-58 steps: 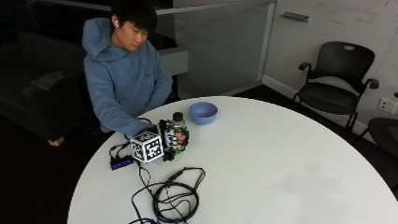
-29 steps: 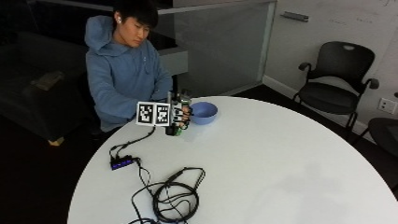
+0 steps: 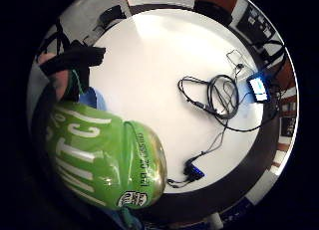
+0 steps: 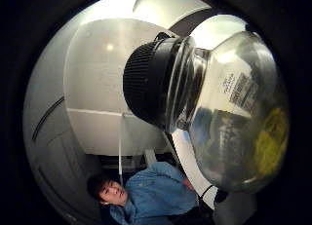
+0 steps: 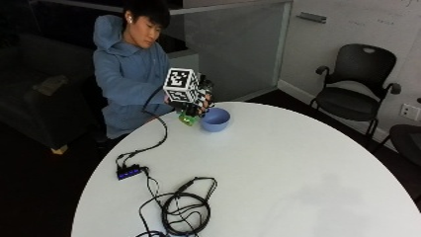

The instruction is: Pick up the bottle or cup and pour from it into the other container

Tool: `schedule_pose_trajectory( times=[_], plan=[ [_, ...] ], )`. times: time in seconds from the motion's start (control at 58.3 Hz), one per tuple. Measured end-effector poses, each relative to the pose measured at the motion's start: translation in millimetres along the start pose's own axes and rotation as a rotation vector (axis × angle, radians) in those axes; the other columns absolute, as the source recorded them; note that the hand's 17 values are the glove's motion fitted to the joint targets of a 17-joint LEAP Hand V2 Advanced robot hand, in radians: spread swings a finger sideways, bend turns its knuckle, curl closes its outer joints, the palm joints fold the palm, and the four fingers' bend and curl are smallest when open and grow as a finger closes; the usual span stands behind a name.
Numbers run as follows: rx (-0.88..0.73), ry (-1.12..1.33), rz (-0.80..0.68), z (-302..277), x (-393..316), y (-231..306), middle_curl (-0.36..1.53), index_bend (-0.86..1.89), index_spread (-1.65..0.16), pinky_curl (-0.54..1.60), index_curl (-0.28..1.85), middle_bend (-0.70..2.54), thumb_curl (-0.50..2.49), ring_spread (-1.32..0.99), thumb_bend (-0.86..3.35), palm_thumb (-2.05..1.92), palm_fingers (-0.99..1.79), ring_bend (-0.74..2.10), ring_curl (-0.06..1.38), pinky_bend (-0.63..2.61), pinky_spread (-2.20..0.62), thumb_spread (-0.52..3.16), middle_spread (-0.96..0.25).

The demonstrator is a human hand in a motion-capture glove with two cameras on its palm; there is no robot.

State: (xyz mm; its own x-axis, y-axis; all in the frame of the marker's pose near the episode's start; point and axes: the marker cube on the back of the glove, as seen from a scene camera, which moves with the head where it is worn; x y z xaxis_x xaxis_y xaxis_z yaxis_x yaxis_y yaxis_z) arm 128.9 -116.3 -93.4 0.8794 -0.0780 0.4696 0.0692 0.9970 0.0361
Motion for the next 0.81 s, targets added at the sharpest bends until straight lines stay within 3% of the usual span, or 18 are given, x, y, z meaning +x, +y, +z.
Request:
schedule_pose_trajectory(
  times=[0.806],
  plan=[
    [-0.352,0.604,0.075,24.3,-86.3,-23.6,0.54,0.17,-0.19,0.40,0.52,0.47,0.74,-0.21,-0.03,1.16,1.19,0.51,0.51,0.23,-0.17,0.01,-0.07]
  ],
)
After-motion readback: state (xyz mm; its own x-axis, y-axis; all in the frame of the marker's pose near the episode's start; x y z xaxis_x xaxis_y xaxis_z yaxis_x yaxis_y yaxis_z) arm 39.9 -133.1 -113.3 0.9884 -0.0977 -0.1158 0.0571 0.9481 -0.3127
